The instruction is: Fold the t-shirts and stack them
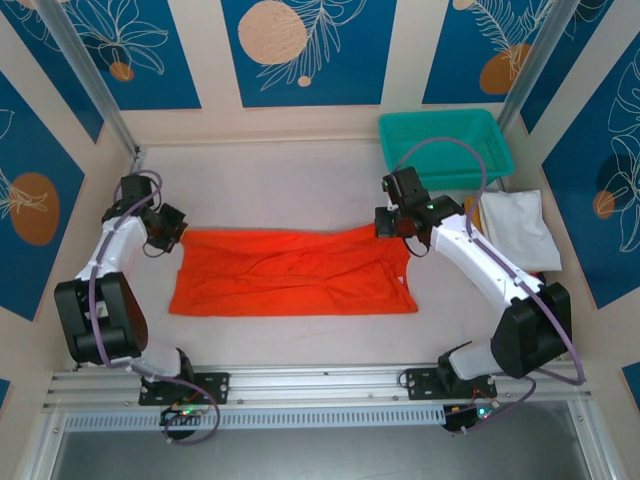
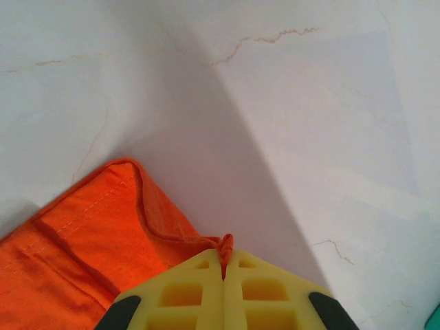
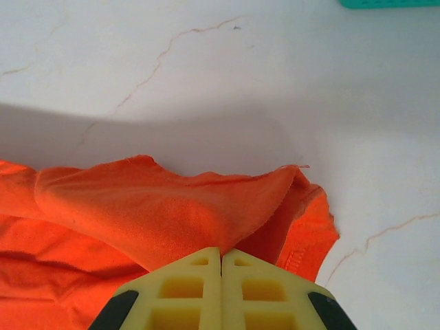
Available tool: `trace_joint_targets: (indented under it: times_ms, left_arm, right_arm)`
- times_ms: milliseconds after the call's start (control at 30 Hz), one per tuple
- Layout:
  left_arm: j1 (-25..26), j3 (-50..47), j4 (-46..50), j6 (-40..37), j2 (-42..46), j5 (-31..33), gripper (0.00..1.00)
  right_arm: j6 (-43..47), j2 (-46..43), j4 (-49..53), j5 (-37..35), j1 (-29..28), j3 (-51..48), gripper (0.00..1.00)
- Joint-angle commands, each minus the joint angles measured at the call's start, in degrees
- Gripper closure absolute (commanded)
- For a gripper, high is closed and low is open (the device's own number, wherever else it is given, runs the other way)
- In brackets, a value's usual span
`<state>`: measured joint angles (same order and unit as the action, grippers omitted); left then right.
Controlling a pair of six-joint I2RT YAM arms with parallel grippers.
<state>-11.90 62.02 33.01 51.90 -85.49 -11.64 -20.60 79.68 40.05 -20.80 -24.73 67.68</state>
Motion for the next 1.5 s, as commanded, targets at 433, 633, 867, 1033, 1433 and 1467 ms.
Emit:
trace_joint_targets:
  times_ms: [433,633,867,1033,1433,1467]
  left_arm:
    - [-3.99,-6.53,4.71,-4.52,8.35,-2.41,1.00]
    - [-4.45,-9.46,5.83,-5.43,10.50,-2.93,1.00]
    - [-4.89,-11.99,6.24,-5.59,11.67,-3.56,1.00]
    - [-5.06,-12.19,8.37,-6.13,13.65,-3.30,1.00]
    - [-5.76,-16.14,12.30,-7.95,18.44,-1.37,1.00]
    - [-5.72,-16.76,11.97,-7.87,18.39,-1.45,1.00]
  right_arm:
    - [-7.55,-11.20,5.99,0.16,-2.16,-8.33,1.00]
    - [-9.78,-13.97,7.74,0.54,-2.32,-12.09,1.00]
    - [-12.18,-15.85,8.55,1.03,-2.35,-16.24,1.00]
    - [-13.01,-15.70,8.48,0.76,-2.25,-18.43,1.00]
    - [-13.23,-13.32,5.33,2.04,-1.90,-21.73,1.00]
    - [-13.30,-12.81,4.84,2.34,-1.90,-21.95,1.00]
